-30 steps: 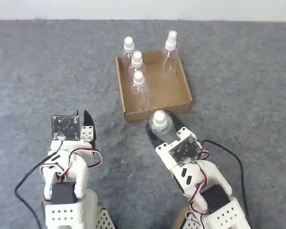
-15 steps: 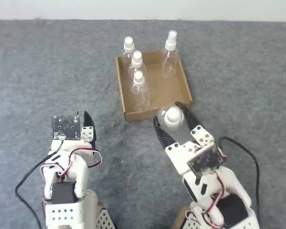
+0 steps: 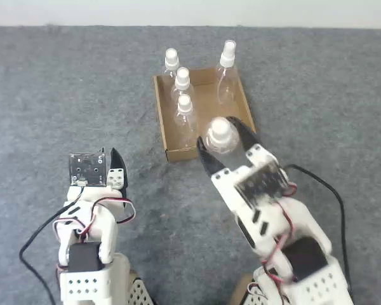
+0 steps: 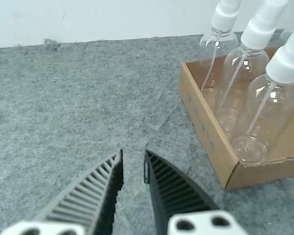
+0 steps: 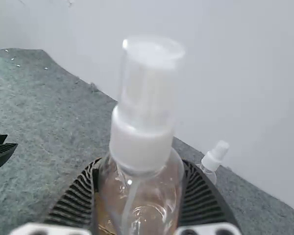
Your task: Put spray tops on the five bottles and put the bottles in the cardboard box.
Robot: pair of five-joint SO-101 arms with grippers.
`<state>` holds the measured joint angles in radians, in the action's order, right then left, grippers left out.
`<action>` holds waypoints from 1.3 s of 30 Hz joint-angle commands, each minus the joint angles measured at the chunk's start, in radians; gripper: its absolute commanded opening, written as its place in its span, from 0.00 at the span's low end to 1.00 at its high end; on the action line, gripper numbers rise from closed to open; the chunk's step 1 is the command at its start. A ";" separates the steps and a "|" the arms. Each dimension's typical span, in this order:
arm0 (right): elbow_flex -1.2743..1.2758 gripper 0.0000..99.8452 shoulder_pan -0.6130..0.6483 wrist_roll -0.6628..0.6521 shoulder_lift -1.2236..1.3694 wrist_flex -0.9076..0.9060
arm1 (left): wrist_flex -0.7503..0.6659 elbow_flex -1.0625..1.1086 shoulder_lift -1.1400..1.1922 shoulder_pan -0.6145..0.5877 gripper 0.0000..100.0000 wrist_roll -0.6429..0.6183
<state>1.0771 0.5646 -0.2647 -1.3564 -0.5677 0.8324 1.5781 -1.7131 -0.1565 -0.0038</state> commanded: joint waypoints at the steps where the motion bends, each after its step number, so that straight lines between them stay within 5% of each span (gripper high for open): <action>1: -0.071 0.01 -0.027 -0.012 0.120 0.108 | -0.031 -0.012 -0.014 -0.023 0.06 0.008; 15: -0.075 0.01 -0.162 -0.009 0.503 0.515 | -0.031 -0.012 -0.014 -0.046 0.07 0.008; 39: -0.397 0.01 -0.246 0.235 1.098 0.642 | -0.031 -0.012 -0.014 -0.049 0.07 0.008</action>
<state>0.7549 0.3314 -0.0437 -0.2793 -0.0015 0.8324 1.5781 -1.7131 -0.1995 -0.0038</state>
